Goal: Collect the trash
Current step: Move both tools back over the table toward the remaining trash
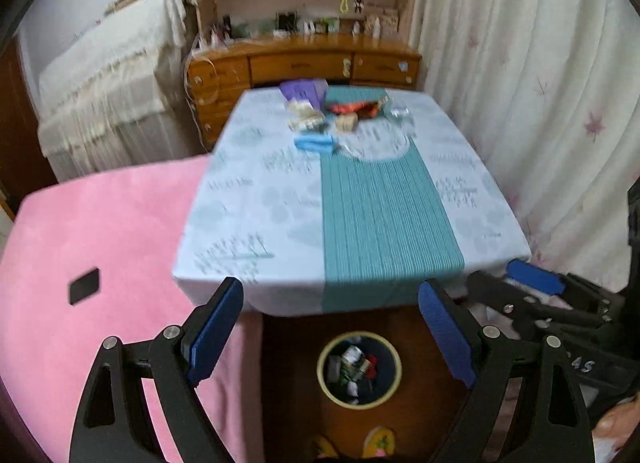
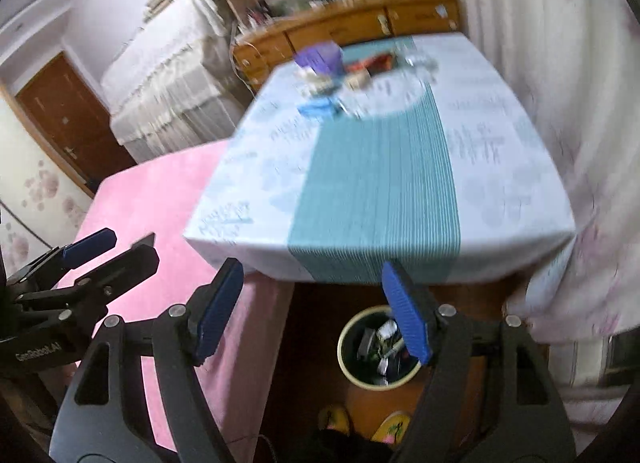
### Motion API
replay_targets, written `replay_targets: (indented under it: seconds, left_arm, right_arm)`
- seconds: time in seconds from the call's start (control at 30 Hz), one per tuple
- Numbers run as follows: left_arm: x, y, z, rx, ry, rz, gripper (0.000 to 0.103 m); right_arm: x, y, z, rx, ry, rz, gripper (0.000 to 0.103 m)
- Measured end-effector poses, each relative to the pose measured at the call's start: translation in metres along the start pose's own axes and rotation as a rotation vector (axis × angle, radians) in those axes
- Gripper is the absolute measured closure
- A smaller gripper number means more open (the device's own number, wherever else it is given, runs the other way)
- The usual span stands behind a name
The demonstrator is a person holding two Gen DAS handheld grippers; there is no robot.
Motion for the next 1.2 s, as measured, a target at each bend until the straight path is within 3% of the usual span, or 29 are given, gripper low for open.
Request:
replay_targets:
  seconds: [0.3,0.47,0.6,0.9,1.2]
  left_arm:
    - [0.020,0.062,0.053,0.103,0.057,-0.011,0.013]
    - [0.023,0.091,0.062,0.135,0.094,-0.014,0.013]
    - [0.010,0.110,0.049,0.130,0.106,0.016,0.013]
    - [-0.065,0.150,-0.047,0.052,0.055,0.070,0.013]
    - [-0.162,0.236,-0.188,-0.083,-0.066,0.023,0.013]
  right_arm:
    - [-0.014,0.069,0.054,0.124,0.032,0.099,0.033]
    - [-0.016,0.100,0.056,0.147,0.050,0.132,0.033]
    - [-0.019,0.121,0.033,0.147,0.053,0.172,0.033]
    - [-0.033,0.158,-0.058,0.092,0.014,0.222,0.034]
    - [-0.072,0.234,-0.212,-0.008,-0.062,0.277,0.034]
Point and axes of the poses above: each gripper's, at about its wrist camera, not at the fingertips, and z roughly against the way its jaws point, x to its right, y to its top, the point moved 10 cm from there along -z, roughly the way its jaws point, and after that the axes turned 13 degrees about -y, right-handed, at the moved point
